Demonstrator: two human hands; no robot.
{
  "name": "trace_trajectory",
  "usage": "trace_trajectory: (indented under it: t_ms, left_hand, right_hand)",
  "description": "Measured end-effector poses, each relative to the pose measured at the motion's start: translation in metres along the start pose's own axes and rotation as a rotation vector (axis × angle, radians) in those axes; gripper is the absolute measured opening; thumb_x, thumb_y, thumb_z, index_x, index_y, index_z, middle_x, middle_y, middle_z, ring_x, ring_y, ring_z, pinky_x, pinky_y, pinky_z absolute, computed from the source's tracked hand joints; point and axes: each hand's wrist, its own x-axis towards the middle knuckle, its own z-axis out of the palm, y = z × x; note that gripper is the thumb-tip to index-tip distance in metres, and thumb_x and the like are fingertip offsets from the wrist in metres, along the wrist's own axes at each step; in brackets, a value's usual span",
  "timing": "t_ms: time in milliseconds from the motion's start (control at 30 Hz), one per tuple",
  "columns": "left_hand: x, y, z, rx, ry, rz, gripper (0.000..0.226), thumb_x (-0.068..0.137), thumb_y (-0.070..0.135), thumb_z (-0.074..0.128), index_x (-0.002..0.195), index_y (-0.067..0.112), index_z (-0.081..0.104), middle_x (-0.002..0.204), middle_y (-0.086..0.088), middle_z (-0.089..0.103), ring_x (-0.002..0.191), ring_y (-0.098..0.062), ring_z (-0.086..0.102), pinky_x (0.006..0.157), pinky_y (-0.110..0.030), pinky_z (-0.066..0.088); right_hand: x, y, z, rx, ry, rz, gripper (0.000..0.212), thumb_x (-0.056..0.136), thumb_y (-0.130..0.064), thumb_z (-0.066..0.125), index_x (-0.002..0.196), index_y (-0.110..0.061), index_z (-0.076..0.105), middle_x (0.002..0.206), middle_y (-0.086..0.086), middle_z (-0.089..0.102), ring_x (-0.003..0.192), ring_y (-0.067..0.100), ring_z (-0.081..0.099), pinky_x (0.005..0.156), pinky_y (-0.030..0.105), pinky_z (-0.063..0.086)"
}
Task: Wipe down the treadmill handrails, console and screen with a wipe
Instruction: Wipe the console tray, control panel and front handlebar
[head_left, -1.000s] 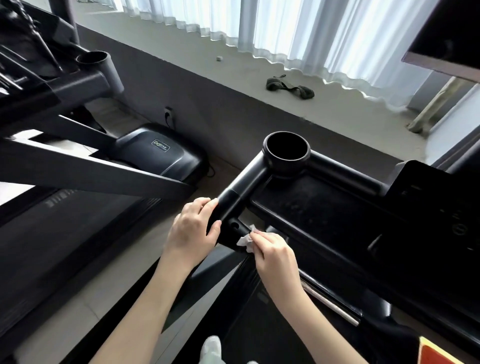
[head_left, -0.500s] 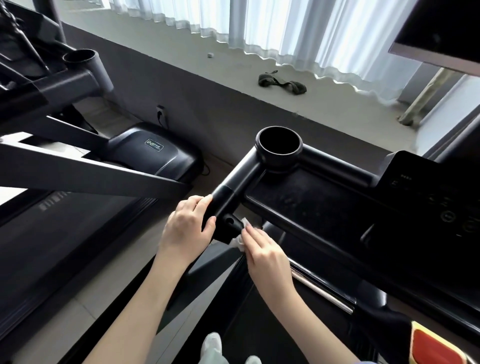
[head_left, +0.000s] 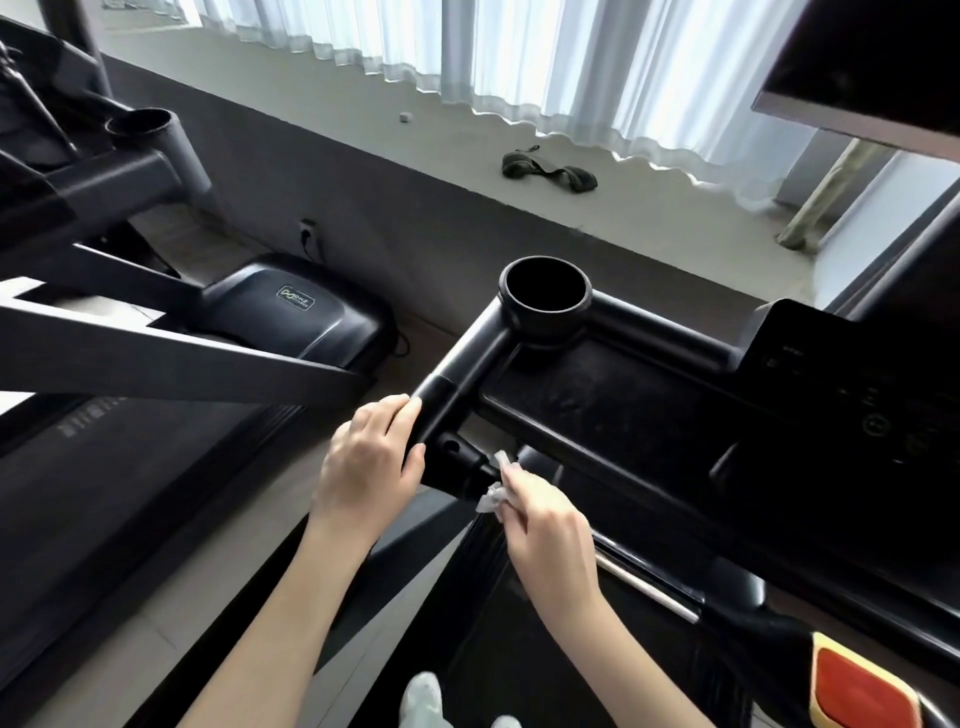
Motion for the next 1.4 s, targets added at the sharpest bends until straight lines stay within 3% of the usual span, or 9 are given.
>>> trace_trajectory:
  t_ms: [167,333,567,733,800,933,1067,1267,1400]
  left_hand:
    - [-0.001,0.0,0.003,0.039,0.051,0.137,0.051,0.072,0.013,0.078,0.121,0.007,0.065,0.123,-0.004,0.062,0.116,-0.022,0.053,0.093,-0.044,0.046]
    - [-0.001,0.003,0.006,0.071,0.011,0.237,0.048,0.081,0.032,0.045,0.119,0.013,0.066,0.125,0.001,0.061,0.121,-0.017,0.047,0.099,-0.036,0.031]
    - [-0.003,0.002,0.007,0.139,-0.052,0.318,0.046,0.081,0.036,0.045,0.116,0.019,0.069,0.124,0.005,0.063,0.124,-0.021,0.046,0.104,-0.038,0.03]
    - [-0.004,0.002,0.008,0.209,-0.126,0.319,0.049,0.068,0.035,0.082,0.114,0.02,0.07,0.123,0.005,0.064,0.126,-0.023,0.043,0.105,-0.039,0.027]
    - [-0.003,0.006,0.009,0.224,-0.12,0.311,0.048,0.073,0.038,0.077,0.116,0.019,0.069,0.123,0.004,0.064,0.127,-0.023,0.041,0.107,-0.039,0.027]
    - [-0.003,0.02,0.014,0.2,-0.179,0.374,0.048,0.085,0.042,0.043,0.118,0.019,0.068,0.12,0.005,0.065,0.124,-0.021,0.051,0.11,-0.041,0.026]
    - [-0.002,0.022,0.02,0.205,-0.211,0.391,0.049,0.083,0.041,0.041,0.116,0.019,0.07,0.115,0.004,0.069,0.11,-0.019,0.063,0.107,-0.042,0.028]
    - [-0.002,0.021,0.024,0.171,-0.177,0.402,0.049,0.083,0.038,0.041,0.115,0.016,0.07,0.114,0.003,0.069,0.108,-0.02,0.064,0.108,-0.042,0.029]
    - [-0.001,0.021,0.023,0.164,-0.163,0.407,0.049,0.082,0.038,0.041,0.114,0.016,0.07,0.112,0.003,0.069,0.107,-0.02,0.064,0.108,-0.042,0.028]
  right_hand:
    - [0.014,-0.014,0.016,-0.067,0.0,-0.003,0.051,0.07,0.002,0.081,0.12,0.0,0.066,0.111,0.011,0.071,0.106,0.02,0.067,0.09,0.027,0.05]
    - [0.006,-0.001,0.003,-0.102,0.037,0.007,0.041,0.072,-0.002,0.08,0.112,-0.007,0.072,0.105,0.004,0.073,0.101,0.016,0.068,0.094,0.034,0.049]
    - [0.01,-0.005,0.015,-0.164,0.078,-0.034,0.032,0.075,-0.011,0.065,0.106,-0.007,0.074,0.102,0.001,0.074,0.098,0.012,0.069,0.095,0.033,0.046]
    - [-0.004,0.005,0.01,-0.241,0.101,-0.046,0.034,0.076,-0.009,0.064,0.108,-0.008,0.074,0.105,0.002,0.073,0.1,0.011,0.069,0.097,0.029,0.045]
    - [0.003,-0.001,0.017,-0.231,0.107,-0.033,0.034,0.075,-0.006,0.066,0.108,-0.006,0.073,0.103,0.004,0.074,0.098,0.013,0.07,0.096,0.03,0.045]
    - [-0.01,0.008,0.003,-0.283,0.076,-0.093,0.031,0.082,-0.006,0.064,0.113,-0.007,0.071,0.112,0.004,0.071,0.105,0.012,0.067,0.1,0.028,0.044]
    - [-0.021,0.016,-0.008,-0.337,0.131,-0.057,0.036,0.089,-0.015,0.045,0.111,-0.008,0.072,0.11,0.003,0.072,0.104,0.011,0.067,0.103,0.028,0.041]
    - [-0.015,0.006,0.009,-0.403,0.098,-0.049,0.037,0.089,-0.013,0.046,0.118,-0.008,0.069,0.115,0.003,0.07,0.107,0.011,0.066,0.103,0.03,0.044]
    - [-0.033,0.02,-0.009,-0.5,0.179,-0.031,0.037,0.093,-0.016,0.043,0.117,-0.007,0.07,0.111,0.005,0.071,0.103,0.012,0.068,0.102,0.033,0.04]
